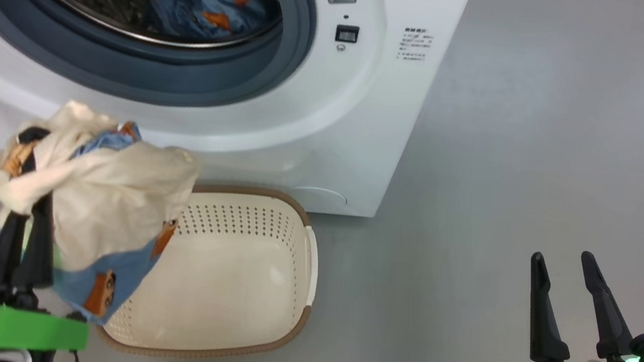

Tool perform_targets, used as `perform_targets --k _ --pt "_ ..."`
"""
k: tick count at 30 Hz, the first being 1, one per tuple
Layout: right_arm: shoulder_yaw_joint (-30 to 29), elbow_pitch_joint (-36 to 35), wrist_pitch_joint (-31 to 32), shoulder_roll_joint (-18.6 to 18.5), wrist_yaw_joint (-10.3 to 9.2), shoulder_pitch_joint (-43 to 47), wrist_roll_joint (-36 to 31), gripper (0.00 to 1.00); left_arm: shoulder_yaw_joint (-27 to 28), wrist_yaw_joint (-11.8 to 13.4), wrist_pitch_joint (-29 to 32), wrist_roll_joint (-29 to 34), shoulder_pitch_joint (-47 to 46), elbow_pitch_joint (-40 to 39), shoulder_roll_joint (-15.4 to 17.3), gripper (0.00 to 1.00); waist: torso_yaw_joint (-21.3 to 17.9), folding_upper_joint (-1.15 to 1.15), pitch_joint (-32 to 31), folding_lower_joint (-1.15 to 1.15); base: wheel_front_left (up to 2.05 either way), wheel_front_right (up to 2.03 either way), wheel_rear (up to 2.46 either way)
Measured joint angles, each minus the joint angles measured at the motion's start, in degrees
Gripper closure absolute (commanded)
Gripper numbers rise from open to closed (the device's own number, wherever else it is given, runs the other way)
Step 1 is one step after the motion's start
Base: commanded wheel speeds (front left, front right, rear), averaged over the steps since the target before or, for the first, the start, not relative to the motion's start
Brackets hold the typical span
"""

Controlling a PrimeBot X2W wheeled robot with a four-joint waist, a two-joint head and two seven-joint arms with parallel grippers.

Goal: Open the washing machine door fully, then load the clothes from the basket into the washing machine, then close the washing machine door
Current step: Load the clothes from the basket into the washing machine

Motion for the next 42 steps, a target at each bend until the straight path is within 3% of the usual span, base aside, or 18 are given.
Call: perform_targets --k 15,23,42 --pt "0.86 -0.63 0.0 1.69 0.0 -4.09 -0.13 0.0 1.43 0.0 -0.15 -3.02 -17.2 6.16 3.5 1.0 -2.86 0.0 7.73 0.01 0.0 0.0 0.0" --pt "1.9 -0.82 0.0 2.25 0.0 -6.96 -0.15 0.0 1.91 0.0 -0.16 -3.48 -29.83 15.25 7.48 1.0 -5.66 0.0 12.5 0.01 0.0 0.0 0.0" --pt "5.76 -1.48 0.0 4.44 0.0 -11.83 0.85 0.0 0.42 0.0 -0.23 -1.57 -56.45 35.4 13.44 1.0 -12.65 0.0 21.64 0.01 0.0 0.0 0.0"
